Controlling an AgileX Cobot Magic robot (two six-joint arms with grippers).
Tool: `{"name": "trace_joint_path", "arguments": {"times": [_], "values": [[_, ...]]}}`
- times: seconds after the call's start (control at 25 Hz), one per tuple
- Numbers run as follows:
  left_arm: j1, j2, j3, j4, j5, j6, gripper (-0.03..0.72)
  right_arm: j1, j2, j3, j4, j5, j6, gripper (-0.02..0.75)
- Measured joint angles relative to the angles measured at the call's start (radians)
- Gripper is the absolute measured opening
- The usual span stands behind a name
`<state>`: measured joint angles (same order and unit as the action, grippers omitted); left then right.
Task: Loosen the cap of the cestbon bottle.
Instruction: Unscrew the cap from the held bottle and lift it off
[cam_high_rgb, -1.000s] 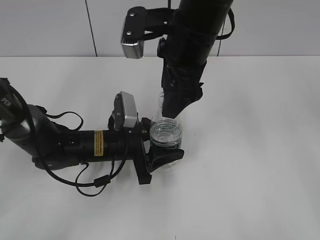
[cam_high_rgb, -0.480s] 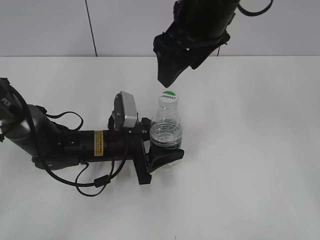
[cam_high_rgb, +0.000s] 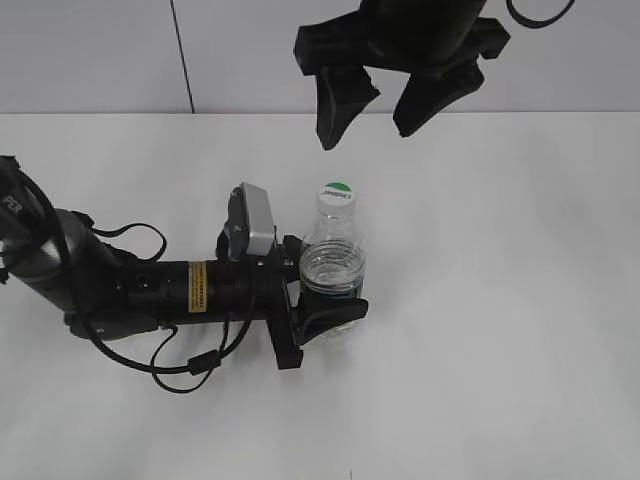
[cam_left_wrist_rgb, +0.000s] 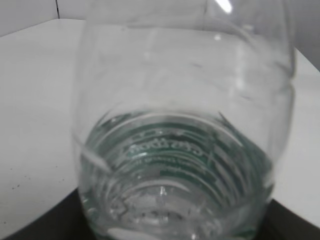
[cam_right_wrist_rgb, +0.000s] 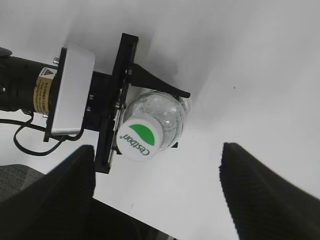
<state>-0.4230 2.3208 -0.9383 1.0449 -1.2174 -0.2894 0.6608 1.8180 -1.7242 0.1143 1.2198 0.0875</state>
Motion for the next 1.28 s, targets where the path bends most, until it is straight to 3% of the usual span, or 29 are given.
{"name": "trace_joint_path", "arguments": {"times": [0.44, 1.28], "values": [[0.000, 0.000, 0.000, 0.001, 0.000, 0.000, 0.414, 0.000, 0.034, 0.023, 0.062, 0.001, 0.021, 0.587], [0.000, 0.000, 0.000, 0.001, 0.000, 0.000, 0.414, 0.011, 0.113, 0.023, 0.067, 0.001, -0.018, 0.587]]}}
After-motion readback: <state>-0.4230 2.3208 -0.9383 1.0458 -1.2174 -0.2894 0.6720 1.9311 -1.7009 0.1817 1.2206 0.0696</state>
